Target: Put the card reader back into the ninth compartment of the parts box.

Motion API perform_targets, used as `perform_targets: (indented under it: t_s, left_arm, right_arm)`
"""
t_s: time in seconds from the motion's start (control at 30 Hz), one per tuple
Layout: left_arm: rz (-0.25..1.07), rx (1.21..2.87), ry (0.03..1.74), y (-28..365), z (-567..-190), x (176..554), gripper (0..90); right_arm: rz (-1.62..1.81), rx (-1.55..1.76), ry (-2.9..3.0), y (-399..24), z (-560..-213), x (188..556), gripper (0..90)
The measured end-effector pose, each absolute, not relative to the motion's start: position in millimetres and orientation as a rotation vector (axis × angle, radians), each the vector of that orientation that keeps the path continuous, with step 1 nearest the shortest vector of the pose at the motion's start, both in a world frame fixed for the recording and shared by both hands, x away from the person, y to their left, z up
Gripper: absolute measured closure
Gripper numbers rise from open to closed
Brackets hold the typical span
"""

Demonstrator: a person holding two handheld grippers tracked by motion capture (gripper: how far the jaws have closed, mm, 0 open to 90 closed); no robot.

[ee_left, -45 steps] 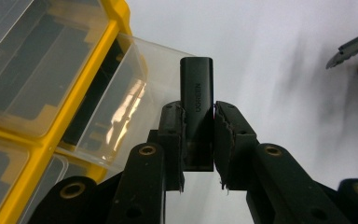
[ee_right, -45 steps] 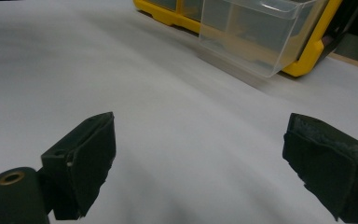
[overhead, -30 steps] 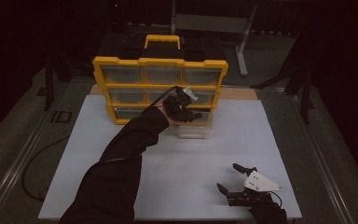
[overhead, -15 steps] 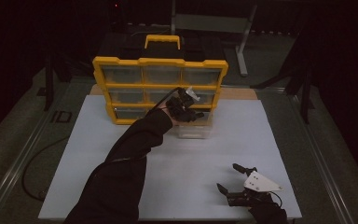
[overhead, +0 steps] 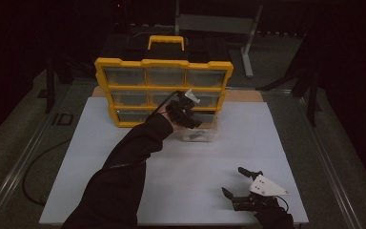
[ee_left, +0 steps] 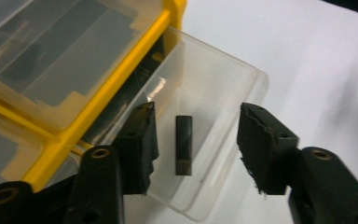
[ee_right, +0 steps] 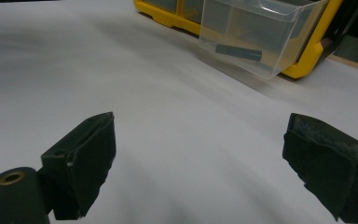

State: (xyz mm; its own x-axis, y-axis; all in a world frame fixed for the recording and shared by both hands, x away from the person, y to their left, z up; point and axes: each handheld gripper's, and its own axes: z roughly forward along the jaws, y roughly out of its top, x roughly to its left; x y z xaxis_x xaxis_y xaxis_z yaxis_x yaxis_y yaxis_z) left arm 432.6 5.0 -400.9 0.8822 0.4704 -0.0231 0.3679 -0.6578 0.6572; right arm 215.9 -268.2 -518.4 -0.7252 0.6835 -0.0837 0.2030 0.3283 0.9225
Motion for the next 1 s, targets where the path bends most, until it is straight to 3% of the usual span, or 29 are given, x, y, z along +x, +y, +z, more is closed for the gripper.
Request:
perform_targets:
  t_s: [0.17, 0.47, 0.53, 1.0]
  left_arm:
    - [0.199, 2.357, 0.626, 9, -401, 429, 31.0]
    - [0.186, 2.353, 0.638, 16, -399, 423, 14.4]
    - [0.157, 2.356, 0.630, 19, -400, 422, 4.2]
    - [0.159, 2.343, 0.609, 33, -403, 409, 0.4]
  right_arm:
    - [1.384, 0.781, 2.135, -268, -519, 216, 9.6]
    - [1.380, 0.787, 2.133, -268, -519, 217, 9.6]
    - [1.381, 0.788, 2.131, -269, -519, 217, 9.6]
    - [1.378, 0.788, 2.133, -268, -519, 217, 9.6]
